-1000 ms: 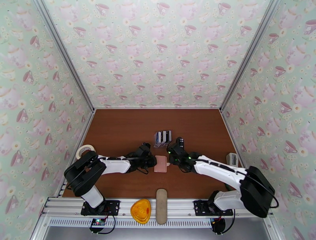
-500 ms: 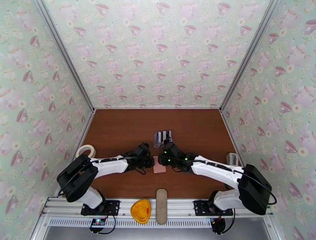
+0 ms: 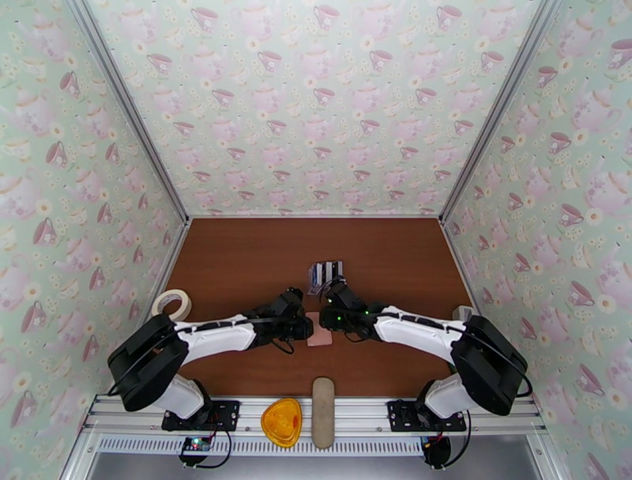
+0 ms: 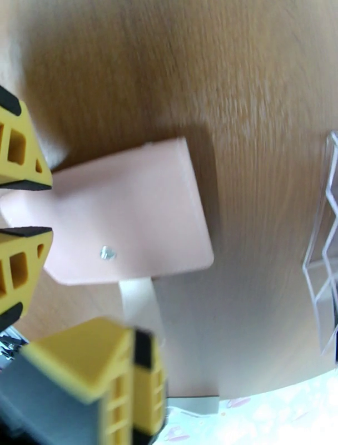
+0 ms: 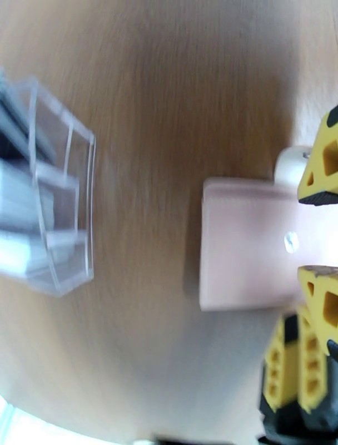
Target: Put the credit cards into the card holder
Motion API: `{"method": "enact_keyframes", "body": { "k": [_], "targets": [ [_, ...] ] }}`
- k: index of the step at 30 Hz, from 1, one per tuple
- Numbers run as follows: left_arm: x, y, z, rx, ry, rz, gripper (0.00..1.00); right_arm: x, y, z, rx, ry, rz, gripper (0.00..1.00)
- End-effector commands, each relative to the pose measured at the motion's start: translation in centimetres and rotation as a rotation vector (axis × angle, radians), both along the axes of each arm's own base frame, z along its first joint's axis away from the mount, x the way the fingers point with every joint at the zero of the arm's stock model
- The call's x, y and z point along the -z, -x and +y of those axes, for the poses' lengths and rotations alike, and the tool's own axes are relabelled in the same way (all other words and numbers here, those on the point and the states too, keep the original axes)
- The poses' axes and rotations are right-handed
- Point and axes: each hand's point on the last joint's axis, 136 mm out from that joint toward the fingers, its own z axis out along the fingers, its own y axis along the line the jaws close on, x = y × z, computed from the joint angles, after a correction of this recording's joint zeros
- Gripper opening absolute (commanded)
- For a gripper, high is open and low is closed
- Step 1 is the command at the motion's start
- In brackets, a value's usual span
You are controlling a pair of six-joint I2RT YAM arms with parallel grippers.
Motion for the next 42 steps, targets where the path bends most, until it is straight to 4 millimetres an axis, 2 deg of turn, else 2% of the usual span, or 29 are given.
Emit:
{"method": "enact_keyframes", "body": {
  "k": [1, 8, 22, 27, 35, 42],
  "targets": [
    [-0.9, -0.4, -0.4, 0.008, 0.016, -0.036, 0.23, 0.7, 0.2, -0.1, -0.003, 0.004, 0.009, 0.36],
    [0.3, -0.6, -0.7, 0.010, -0.001, -0.018, 0.21, 1.9, 0.3, 0.2, -0.014, -0.016, 0.032, 0.36],
    [2.9, -0.3, 1.6, -0.032, -0.104, 0.011, 0.21, 3.4, 0.7, 1.1, -0.044, -0.046, 0.068, 0.39],
    [2.9, -0.4, 2.0, -0.043, -0.106, 0.005, 0.21, 3.8, 0.8, 1.3, -0.046, -0.048, 0.078, 0.39],
    [3.2, -0.6, 2.7, -0.057, -0.122, 0.011, 0.21, 3.5, 0.9, 1.5, -0.050, -0.074, 0.081, 0.39],
    [3.3, -1.1, 3.0, -0.064, -0.122, 0.010, 0.20, 2.4, 1.1, 2.0, -0.049, -0.134, 0.070, 0.37]
  ]
}}
